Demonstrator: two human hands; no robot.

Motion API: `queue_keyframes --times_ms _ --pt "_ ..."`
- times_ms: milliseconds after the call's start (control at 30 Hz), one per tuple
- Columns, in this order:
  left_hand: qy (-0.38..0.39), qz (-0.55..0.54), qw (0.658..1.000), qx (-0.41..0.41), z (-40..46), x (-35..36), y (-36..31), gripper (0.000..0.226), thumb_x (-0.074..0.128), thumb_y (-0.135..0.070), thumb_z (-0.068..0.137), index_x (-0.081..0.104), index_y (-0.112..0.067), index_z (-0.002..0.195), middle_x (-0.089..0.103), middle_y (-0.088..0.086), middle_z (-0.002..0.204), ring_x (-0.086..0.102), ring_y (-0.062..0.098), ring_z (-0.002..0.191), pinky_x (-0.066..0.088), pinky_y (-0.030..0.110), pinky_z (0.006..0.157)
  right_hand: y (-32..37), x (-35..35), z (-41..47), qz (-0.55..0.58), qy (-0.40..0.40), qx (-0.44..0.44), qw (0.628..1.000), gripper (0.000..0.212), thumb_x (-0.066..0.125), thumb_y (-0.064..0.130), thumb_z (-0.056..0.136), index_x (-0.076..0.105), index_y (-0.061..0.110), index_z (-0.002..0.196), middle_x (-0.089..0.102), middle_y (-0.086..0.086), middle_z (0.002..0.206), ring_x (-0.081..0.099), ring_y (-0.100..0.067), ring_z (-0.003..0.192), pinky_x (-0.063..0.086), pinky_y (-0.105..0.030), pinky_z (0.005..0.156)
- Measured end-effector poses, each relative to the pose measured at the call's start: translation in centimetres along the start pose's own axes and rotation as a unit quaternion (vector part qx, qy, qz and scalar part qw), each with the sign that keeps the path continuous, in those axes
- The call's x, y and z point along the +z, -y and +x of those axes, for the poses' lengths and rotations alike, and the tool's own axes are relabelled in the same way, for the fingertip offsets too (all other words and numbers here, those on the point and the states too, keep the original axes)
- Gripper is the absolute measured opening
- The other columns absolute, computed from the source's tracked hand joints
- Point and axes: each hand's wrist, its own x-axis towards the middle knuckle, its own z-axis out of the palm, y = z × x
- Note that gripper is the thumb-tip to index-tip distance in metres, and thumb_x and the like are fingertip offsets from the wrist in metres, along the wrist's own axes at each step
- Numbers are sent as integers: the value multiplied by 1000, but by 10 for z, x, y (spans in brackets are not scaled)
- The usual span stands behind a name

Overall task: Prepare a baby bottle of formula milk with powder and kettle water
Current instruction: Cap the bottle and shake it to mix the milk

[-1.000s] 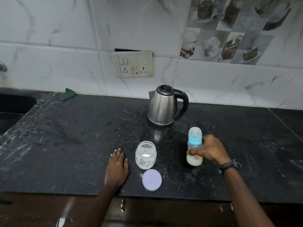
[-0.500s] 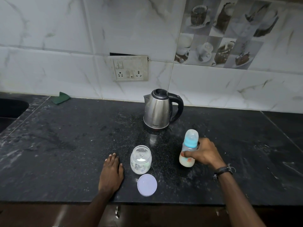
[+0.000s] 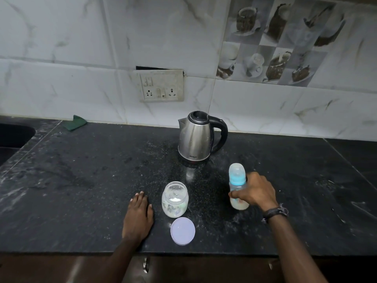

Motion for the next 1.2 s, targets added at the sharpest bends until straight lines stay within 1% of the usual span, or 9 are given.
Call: queue_keyframes --times_ms 133,233,333,433,533,667,967,1067,1200 --pt "0 -2 1000 -4 0 1 1 61 30 -37 94 65 5 122 58 24 137 53 40 129 40 50 112 2 0 1 32 26 -12 999 73 80 61 35 69 21 96 73 1 95 69 -19 85 57 -38 76" --pt "-1 -1 1000 -4 0 0 0 60 31 -36 94 66 5 121 59 25 136 54 40 128 40 51 111 1 -1 0 -7 1 -7 1000 64 86 54 47 66 20 98 71 -1 97 68 -23 88 54 -36 73" --pt "5 -1 1000 -8 0 0 1 60 30 -36 94 65 5 121 59 25 136 54 40 128 38 49 112 3 0 2 27 14 -15 999 58 87 49 48 69 21 96 73 0 96 69 -21 87 57 -38 78" --pt "1 0 1000 -7 0 0 0 61 30 -37 94 65 4 122 58 24 137 53 39 130 38 49 113 3 -1 1 -12 5 -4 1000 60 88 49 50 66 21 99 71 0 98 68 -22 89 54 -34 73" --pt "3 -2 1000 -7 0 -1 0 60 30 -36 94 65 4 122 58 24 136 53 40 129 38 49 112 2 1 0 36 34 -6 999 56 89 47 48 69 21 93 73 2 94 69 -19 86 56 -36 76" --pt "4 2 1000 -7 -1 -1 0 60 31 -36 93 65 4 121 59 24 136 54 40 128 38 49 112 3 1 -3 -6 24 7 1000 62 87 52 47 66 19 96 70 0 95 68 -23 88 52 -33 72" --pt "3 -2 1000 -3 0 -2 0 57 33 -33 93 66 6 118 60 26 133 57 42 124 41 51 109 0 7 -5 38 48 -1 998 68 82 58 36 68 20 91 72 2 93 68 -17 83 57 -38 75" --pt "8 1 1000 -3 0 0 0 57 33 -33 93 66 6 118 60 27 132 57 42 124 41 52 109 0 7 -5 -3 32 6 999 69 87 54 46 63 18 100 70 -1 99 67 -21 88 54 -35 73" --pt "4 -2 1000 -4 0 0 1 58 32 -34 93 66 6 118 60 26 133 56 42 125 41 52 109 -5 12 -3 51 41 8 998 70 78 60 32 70 20 89 73 2 90 69 -17 82 57 -38 76"
